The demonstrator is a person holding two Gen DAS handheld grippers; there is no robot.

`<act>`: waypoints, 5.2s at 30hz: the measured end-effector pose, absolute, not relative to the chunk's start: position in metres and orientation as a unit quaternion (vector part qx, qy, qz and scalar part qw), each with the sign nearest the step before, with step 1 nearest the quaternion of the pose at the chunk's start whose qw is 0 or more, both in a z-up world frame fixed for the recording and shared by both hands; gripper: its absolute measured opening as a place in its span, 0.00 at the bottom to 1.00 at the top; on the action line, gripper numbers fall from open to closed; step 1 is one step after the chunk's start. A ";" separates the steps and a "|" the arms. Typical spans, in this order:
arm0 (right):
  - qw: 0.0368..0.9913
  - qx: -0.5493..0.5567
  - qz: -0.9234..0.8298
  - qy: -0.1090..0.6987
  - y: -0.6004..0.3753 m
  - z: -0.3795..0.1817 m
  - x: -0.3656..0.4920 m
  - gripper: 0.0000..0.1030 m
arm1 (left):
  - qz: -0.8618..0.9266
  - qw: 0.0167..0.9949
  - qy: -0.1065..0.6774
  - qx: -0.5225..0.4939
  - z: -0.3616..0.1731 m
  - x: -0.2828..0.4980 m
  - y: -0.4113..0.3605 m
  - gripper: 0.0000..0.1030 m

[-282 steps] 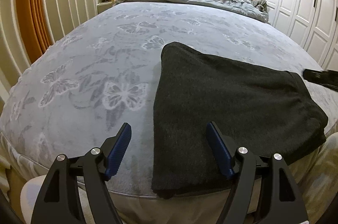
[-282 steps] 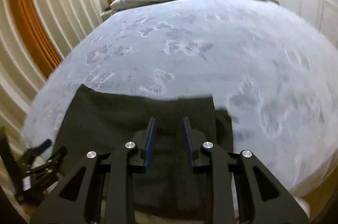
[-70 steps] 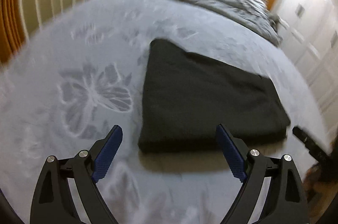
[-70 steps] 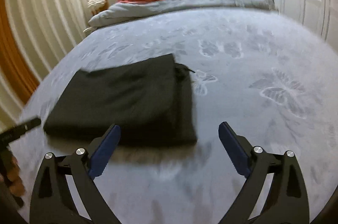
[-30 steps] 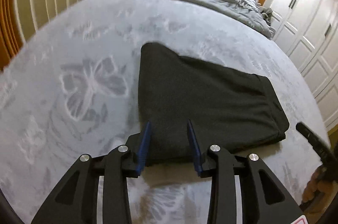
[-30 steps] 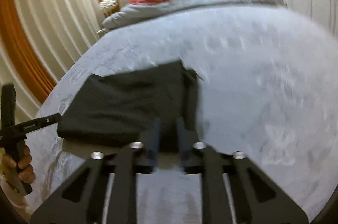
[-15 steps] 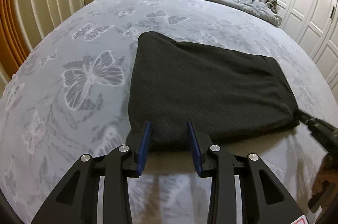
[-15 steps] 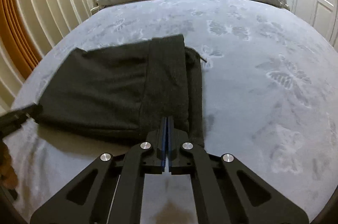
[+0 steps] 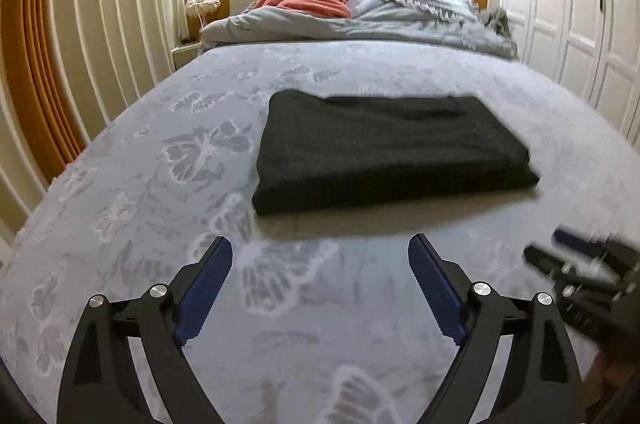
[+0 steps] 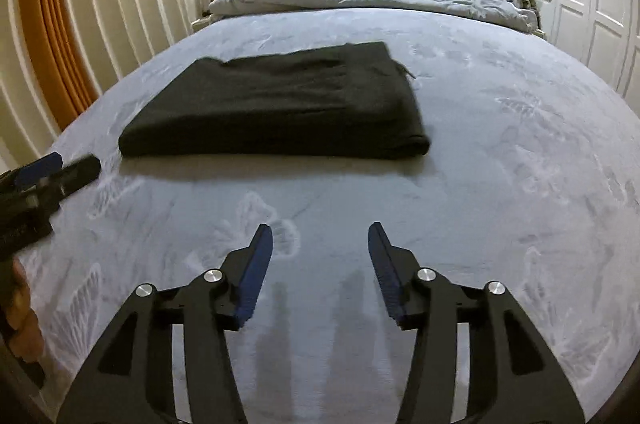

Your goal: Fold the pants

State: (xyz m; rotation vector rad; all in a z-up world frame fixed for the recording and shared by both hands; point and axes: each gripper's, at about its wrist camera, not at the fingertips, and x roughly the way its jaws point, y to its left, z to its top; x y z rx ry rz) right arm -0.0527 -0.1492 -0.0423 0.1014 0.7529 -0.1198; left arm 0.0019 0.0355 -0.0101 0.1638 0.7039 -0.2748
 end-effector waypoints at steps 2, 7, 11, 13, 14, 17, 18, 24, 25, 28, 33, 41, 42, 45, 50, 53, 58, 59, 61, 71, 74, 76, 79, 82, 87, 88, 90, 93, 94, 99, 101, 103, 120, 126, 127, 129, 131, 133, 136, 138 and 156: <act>0.925 0.047 -0.070 0.371 -0.149 -0.045 -0.054 0.66 | -0.133 0.925 0.343 0.101 -0.021 0.001 0.031 0.84; 0.918 0.051 -0.087 0.383 -0.151 -0.052 -0.053 0.73 | -0.121 0.920 0.354 0.113 -0.032 0.006 0.026 0.84; 0.916 0.061 -0.092 0.385 -0.154 -0.055 -0.052 0.73 | -0.119 0.922 0.361 0.069 -0.032 0.010 0.042 0.84; 0.915 0.060 -0.095 0.388 -0.154 -0.057 -0.050 0.74 | -0.118 0.921 0.368 0.055 -0.034 0.013 0.047 0.84; 0.915 0.058 -0.096 0.387 -0.153 -0.057 -0.050 0.74 | -0.117 0.920 0.371 0.053 -0.035 0.014 0.047 0.84; 0.916 0.056 -0.098 0.384 -0.153 -0.057 -0.051 0.74 | -0.117 0.921 0.367 0.056 -0.034 0.012 0.045 0.84; 0.916 0.057 -0.099 0.384 -0.153 -0.057 -0.051 0.74 | -0.118 0.922 0.364 0.060 -0.034 0.010 0.044 0.84; 0.919 0.051 -0.108 0.375 -0.151 -0.055 -0.055 0.77 | -0.116 0.926 0.353 0.070 -0.032 0.007 0.040 0.84; 0.920 0.048 -0.109 0.373 -0.150 -0.054 -0.055 0.78 | -0.115 0.926 0.353 0.070 -0.031 0.006 0.040 0.84; 0.920 0.046 -0.110 0.373 -0.149 -0.054 -0.056 0.78 | -0.114 0.927 0.350 0.071 -0.031 0.005 0.039 0.84; 0.920 0.046 -0.110 0.373 -0.149 -0.054 -0.056 0.78 | -0.114 0.929 0.346 0.071 -0.030 0.004 0.040 0.84; 0.920 0.046 -0.110 0.373 -0.149 -0.054 -0.056 0.78 | -0.114 0.929 0.345 0.071 -0.030 0.004 0.040 0.84; 0.920 0.046 -0.110 0.372 -0.150 -0.054 -0.056 0.78 | -0.114 0.929 0.344 0.070 -0.029 0.004 0.040 0.84; 0.920 0.046 -0.109 0.373 -0.150 -0.054 -0.056 0.78 | -0.114 0.929 0.344 0.071 -0.029 0.004 0.040 0.84; 0.920 0.045 -0.109 0.372 -0.151 -0.054 -0.056 0.78 | -0.114 0.930 0.344 0.070 -0.029 0.004 0.040 0.84; 0.920 0.045 -0.110 0.372 -0.150 -0.054 -0.056 0.78 | -0.114 0.930 0.342 0.071 -0.029 0.004 0.040 0.84; 0.921 0.046 -0.110 0.372 -0.150 -0.054 -0.056 0.78 | -0.112 0.931 0.341 0.071 -0.028 0.003 0.039 0.84; 0.921 0.045 -0.110 0.372 -0.150 -0.054 -0.056 0.78 | -0.113 0.931 0.341 0.071 -0.028 0.002 0.039 0.84; 0.920 0.045 -0.110 0.372 -0.150 -0.054 -0.056 0.78 | -0.113 0.931 0.341 0.071 -0.028 0.003 0.039 0.84; 0.921 0.045 -0.110 0.372 -0.151 -0.054 -0.056 0.78 | -0.113 0.931 0.340 0.071 -0.028 0.002 0.040 0.84; 0.921 0.045 -0.110 0.372 -0.151 -0.054 -0.056 0.78 | -0.112 0.931 0.340 0.071 -0.028 0.002 0.040 0.84; 0.921 0.045 -0.110 0.372 -0.151 -0.054 -0.056 0.78 | -0.113 0.931 0.341 0.071 -0.028 0.003 0.040 0.84; 0.921 0.046 -0.110 0.372 -0.151 -0.054 -0.056 0.78 | -0.112 0.931 0.340 0.071 -0.028 0.002 0.040 0.84; 0.921 0.045 -0.110 0.372 -0.151 -0.054 -0.056 0.78 | -0.113 0.931 0.340 0.071 -0.028 0.003 0.040 0.84; 0.921 0.045 -0.110 0.372 -0.150 -0.054 -0.056 0.78 | -0.112 0.931 0.340 0.071 -0.028 0.002 0.040 0.84; 0.921 0.045 -0.110 0.372 -0.150 -0.054 -0.056 0.78 | -0.112 0.931 0.340 0.071 -0.028 0.002 0.039 0.84; 0.921 0.045 -0.110 0.372 -0.151 -0.054 -0.056 0.78 | -0.112 0.931 0.340 0.071 -0.028 0.002 0.039 0.84; 0.921 0.045 -0.110 0.372 -0.151 -0.054 -0.056 0.78 | -0.112 0.931 0.340 0.071 -0.028 0.002 0.039 0.84; 0.921 0.045 -0.110 0.372 -0.151 -0.054 -0.056 0.78 | -0.112 0.931 0.340 0.071 -0.028 0.002 0.039 0.84; 0.920 0.045 -0.110 0.372 -0.151 -0.054 -0.056 0.78 | -0.112 0.931 0.340 0.071 -0.028 0.002 0.039 0.84; 0.921 0.045 -0.110 0.372 -0.150 -0.054 -0.056 0.78 | -0.112 0.931 0.340 0.071 -0.028 0.002 0.039 0.84; 0.921 0.045 -0.110 0.372 -0.151 -0.054 -0.056 0.78 | -0.112 0.931 0.340 0.071 -0.028 0.002 0.039 0.84; 0.920 0.046 -0.110 0.372 -0.150 -0.054 -0.056 0.78 | -0.114 0.931 0.338 0.073 -0.027 0.004 0.039 0.84; 0.920 0.046 -0.110 0.373 -0.150 -0.054 -0.056 0.78 | -0.115 0.931 0.338 0.073 -0.026 0.005 0.039 0.84; 0.920 0.046 -0.110 0.372 -0.150 -0.054 -0.056 0.78 | -0.114 0.931 0.338 0.073 -0.026 0.005 0.039 0.84; 0.920 0.046 -0.110 0.373 -0.150 -0.054 -0.056 0.78 | -0.115 0.932 0.337 0.072 -0.026 0.004 0.039 0.84; 0.920 0.046 -0.110 0.373 -0.150 -0.054 -0.056 0.78 | -0.114 0.932 0.337 0.073 -0.026 0.004 0.039 0.84; 0.920 0.046 -0.110 0.373 -0.150 -0.054 -0.056 0.78 | -0.114 0.932 0.337 0.073 -0.026 0.004 0.039 0.84; 0.920 0.046 -0.110 0.373 -0.150 -0.053 -0.056 0.78 | -0.115 0.932 0.337 0.073 -0.026 0.004 0.039 0.84; 0.920 0.046 -0.110 0.373 -0.150 -0.053 -0.056 0.78 | -0.114 0.932 0.337 0.073 -0.026 0.004 0.039 0.84; 0.920 0.046 -0.110 0.373 -0.150 -0.053 -0.056 0.78 | -0.116 0.932 0.333 0.082 -0.023 0.004 0.035 0.84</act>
